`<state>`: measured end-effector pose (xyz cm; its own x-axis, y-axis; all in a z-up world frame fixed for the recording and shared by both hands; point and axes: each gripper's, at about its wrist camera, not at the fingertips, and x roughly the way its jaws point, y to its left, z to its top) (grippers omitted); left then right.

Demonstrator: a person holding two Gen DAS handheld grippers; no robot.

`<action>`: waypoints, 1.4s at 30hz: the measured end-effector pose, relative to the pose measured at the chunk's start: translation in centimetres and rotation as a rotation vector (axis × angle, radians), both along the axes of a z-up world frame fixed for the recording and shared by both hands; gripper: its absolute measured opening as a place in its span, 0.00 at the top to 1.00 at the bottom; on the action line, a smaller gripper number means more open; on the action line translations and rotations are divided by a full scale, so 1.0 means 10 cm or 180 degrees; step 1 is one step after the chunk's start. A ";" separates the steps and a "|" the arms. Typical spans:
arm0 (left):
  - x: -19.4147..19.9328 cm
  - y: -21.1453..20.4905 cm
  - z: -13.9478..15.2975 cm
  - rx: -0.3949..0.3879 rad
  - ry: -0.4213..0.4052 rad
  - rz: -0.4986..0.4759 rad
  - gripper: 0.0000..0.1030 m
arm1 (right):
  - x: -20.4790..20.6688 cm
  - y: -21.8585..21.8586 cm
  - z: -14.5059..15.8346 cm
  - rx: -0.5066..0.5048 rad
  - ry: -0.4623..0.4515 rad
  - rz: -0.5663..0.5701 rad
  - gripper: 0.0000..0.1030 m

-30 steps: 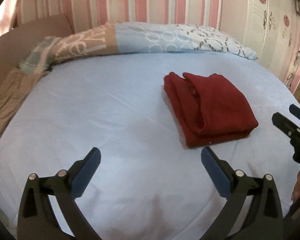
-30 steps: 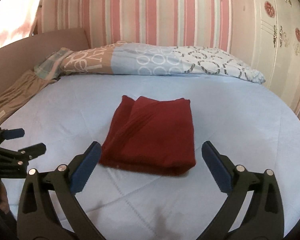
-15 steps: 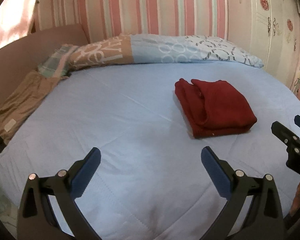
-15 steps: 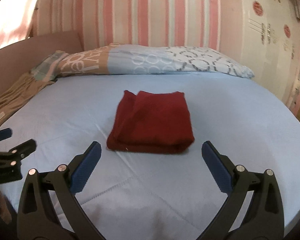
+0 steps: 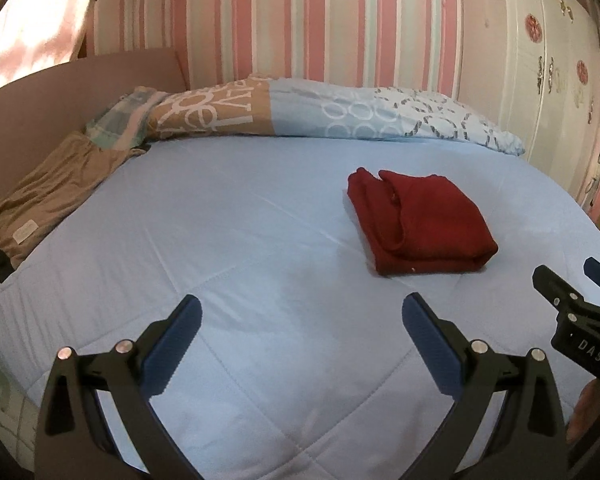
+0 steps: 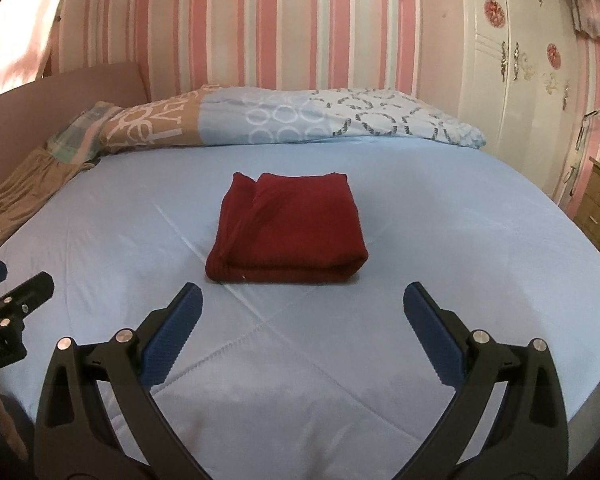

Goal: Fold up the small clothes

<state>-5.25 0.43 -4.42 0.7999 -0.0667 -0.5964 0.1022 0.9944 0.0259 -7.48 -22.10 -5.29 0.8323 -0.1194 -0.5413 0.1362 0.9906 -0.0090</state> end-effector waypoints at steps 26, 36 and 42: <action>-0.03 -0.14 0.38 0.0080 -0.0134 0.0053 0.02 | -0.02 0.06 0.37 -0.0141 -0.0222 -0.0078 0.03; -0.01 -0.12 0.40 0.0088 -0.0085 0.0126 0.02 | -0.02 0.04 0.37 -0.0154 -0.0189 -0.0094 0.03; -0.02 -0.13 0.41 0.0096 -0.0095 0.0132 0.02 | -0.02 0.05 0.37 -0.0155 -0.0187 -0.0097 0.03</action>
